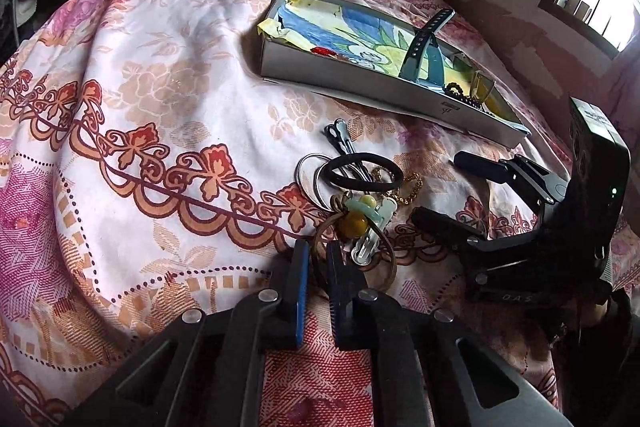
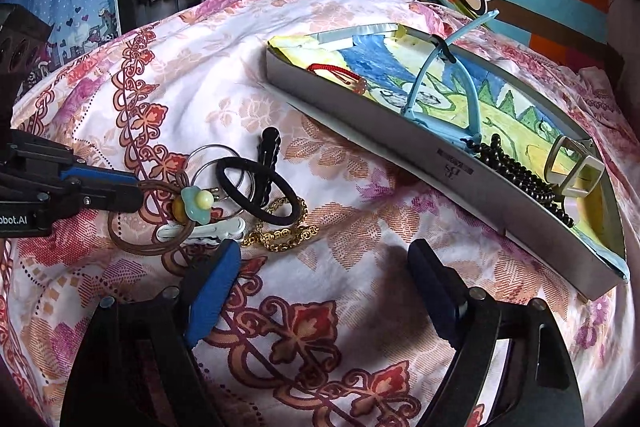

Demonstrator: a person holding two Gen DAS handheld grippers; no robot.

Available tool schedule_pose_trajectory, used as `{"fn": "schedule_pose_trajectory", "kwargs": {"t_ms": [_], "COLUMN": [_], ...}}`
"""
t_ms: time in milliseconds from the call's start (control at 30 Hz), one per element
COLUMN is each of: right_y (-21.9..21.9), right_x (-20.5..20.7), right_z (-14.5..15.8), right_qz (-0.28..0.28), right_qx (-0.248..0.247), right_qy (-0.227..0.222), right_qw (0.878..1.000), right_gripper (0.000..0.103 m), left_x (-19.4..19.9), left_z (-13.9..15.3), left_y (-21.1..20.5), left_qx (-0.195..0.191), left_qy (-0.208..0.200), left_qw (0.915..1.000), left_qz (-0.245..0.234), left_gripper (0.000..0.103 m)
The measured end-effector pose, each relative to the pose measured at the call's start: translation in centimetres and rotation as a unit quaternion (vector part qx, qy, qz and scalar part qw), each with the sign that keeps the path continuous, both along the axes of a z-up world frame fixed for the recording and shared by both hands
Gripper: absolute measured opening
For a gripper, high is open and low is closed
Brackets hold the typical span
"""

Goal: Organize jewelry
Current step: 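Move both tools toward the remaining keyrings beside the tray, then grasp the gold chain with the right tool while the left tool grasps the yellow-bead keychain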

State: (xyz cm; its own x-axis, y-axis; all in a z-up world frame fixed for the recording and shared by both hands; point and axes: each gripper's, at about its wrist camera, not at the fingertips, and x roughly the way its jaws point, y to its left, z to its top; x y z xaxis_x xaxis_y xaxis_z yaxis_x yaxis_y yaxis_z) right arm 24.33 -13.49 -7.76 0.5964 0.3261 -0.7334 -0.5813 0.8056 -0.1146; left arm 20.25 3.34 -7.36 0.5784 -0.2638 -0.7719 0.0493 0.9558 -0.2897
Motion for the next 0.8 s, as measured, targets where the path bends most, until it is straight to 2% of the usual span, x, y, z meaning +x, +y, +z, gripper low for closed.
{"fn": "schedule_pose_trajectory", "kwargs": {"t_ms": [433,700,733,800], "right_y": [0.2,1.7,2.0,2.4], "right_x": [0.1,0.8,0.9,1.0], "right_z": [-0.3,-0.4,-0.4,-0.4], "right_qz": [0.0,0.022,0.027,0.035], "right_qx": [-0.015,-0.046,-0.05,-0.054], "right_qy": [-0.001,0.004,0.004,0.01], "right_qw": [1.0,0.999,0.998,0.998], "right_gripper": [0.082,0.082,0.081,0.07], "left_x": [-0.3,-0.5,-0.5,-0.5], "left_z": [0.0,0.2,0.2,0.2], "left_y": [0.5,1.2,1.1,1.1], "left_qx": [-0.002,-0.011,-0.011,-0.011], "left_qy": [-0.004,-0.012,-0.012,-0.013], "left_qw": [0.9999,0.9992,0.9992,0.9992], "left_qz": [0.017,0.037,0.037,0.037], "left_gripper": [0.004,0.003,0.003,0.003]}}
